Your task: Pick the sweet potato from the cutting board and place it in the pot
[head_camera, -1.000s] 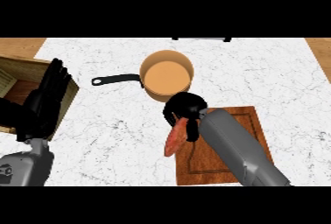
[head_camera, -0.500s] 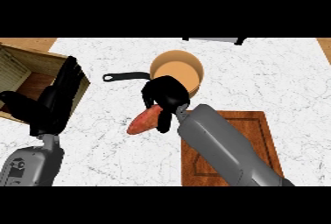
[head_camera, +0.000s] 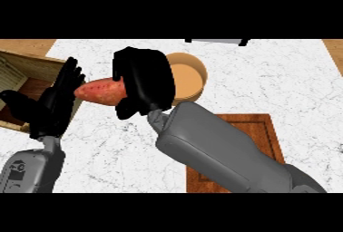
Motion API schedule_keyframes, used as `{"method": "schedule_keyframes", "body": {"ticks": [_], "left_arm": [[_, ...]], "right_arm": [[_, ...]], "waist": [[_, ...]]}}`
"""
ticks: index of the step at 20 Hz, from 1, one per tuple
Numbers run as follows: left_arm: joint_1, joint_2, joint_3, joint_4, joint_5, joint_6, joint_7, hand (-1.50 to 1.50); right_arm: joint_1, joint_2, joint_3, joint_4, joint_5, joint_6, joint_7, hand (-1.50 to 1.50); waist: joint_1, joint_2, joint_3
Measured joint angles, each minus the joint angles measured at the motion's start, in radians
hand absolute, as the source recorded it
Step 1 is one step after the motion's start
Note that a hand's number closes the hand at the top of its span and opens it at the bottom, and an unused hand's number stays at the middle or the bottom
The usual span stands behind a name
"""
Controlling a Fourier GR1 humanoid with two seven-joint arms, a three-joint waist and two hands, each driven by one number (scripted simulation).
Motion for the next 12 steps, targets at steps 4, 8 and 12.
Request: {"method": "schedule_keyframes", "body": {"ticks": [4, 8, 12], "left_arm": [[-0.006, -0.005, 0.004, 0.004, -0.009, 0.014, -0.006, 0.00], [0.001, -0.001, 0.014, -0.008, -0.007, 0.015, -0.009, 0.00], [-0.006, -0.003, 0.022, -0.003, -0.010, 0.020, -0.016, 0.00]], "right_arm": [[-0.124, -0.002, 0.075, -0.034, 0.048, -0.084, 0.226, 1.50], [-0.215, -0.008, 0.116, -0.012, 0.064, -0.115, 0.309, 1.50], [-0.256, -0.010, 0.119, 0.032, 0.053, -0.160, 0.324, 1.50]], "waist": [[-0.017, 0.006, 0.000], [-0.026, 0.015, 0.000], [-0.035, 0.023, 0.001]]}}
